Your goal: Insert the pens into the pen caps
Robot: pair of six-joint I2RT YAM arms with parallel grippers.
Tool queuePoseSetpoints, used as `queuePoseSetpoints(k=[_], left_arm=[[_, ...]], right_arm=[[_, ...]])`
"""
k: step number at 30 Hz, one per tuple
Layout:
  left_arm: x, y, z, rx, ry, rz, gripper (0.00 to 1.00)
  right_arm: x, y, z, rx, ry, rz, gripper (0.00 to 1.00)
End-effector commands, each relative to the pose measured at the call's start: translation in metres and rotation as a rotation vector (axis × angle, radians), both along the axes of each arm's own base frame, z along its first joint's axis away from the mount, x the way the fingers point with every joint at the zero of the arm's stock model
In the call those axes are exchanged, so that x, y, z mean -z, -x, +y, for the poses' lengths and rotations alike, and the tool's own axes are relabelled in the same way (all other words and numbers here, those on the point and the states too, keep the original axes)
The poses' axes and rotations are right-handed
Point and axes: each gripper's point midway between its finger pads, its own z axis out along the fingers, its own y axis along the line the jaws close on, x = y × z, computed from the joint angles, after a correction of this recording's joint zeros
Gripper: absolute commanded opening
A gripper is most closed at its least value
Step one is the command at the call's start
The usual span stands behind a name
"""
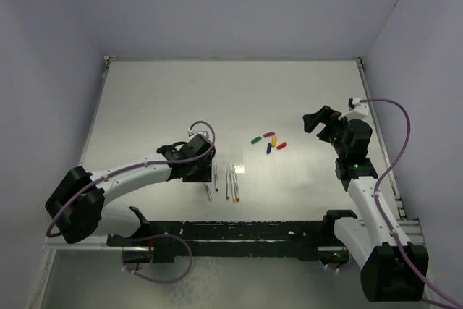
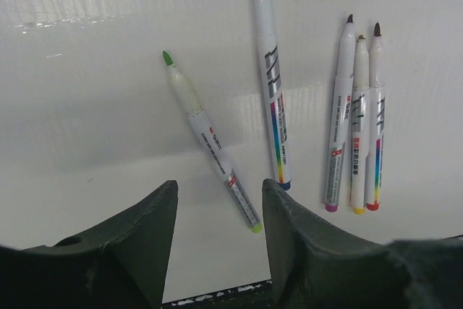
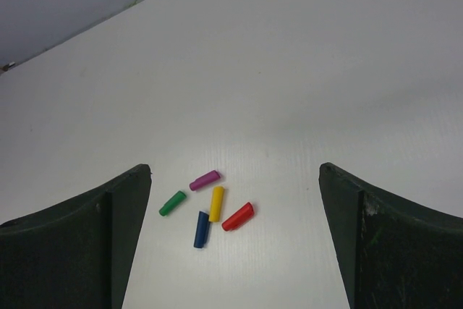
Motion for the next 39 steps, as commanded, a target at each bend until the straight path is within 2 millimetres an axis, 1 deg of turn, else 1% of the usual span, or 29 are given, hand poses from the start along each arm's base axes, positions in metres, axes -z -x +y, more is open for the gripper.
queuePoseSetpoints(k=[1, 5, 9, 15, 21, 31, 39], left_arm=[[-0.002, -0.021, -0.013, -0.01, -0.001, -0.049, 0.54], [0.005, -0.023, -0.012, -0.016, -0.038, -0.036, 0.54], [0.008, -0.024, -0.01, -0.018, -0.051, -0.032, 0.54], [0.015, -0.018, -0.005, -0.018, -0.088, 0.006, 0.53], [0.02, -0.012, 0.005, -0.02, -0.143, 0.04, 0.53], [0.027, -0.005, 0.008, -0.007, -0.163, 0.077, 0.52], [0.028, -0.002, 0.017, -0.001, -0.211, 0.088, 0.43]], right_arm=[[-0.019, -0.004, 0.005, -0.036, 0.01, -0.047, 1.0], [-0.018, -0.006, 0.006, -0.045, 0.014, -0.041, 1.0], [-0.017, -0.007, 0.007, -0.048, 0.012, -0.041, 1.0], [-0.02, -0.009, 0.006, -0.047, 0.014, -0.05, 1.0], [-0.023, -0.013, 0.006, -0.047, 0.015, -0.061, 1.0], [-0.021, -0.012, 0.006, -0.048, 0.021, -0.063, 1.0], [-0.022, -0.012, 0.005, -0.047, 0.025, -0.066, 1.0]])
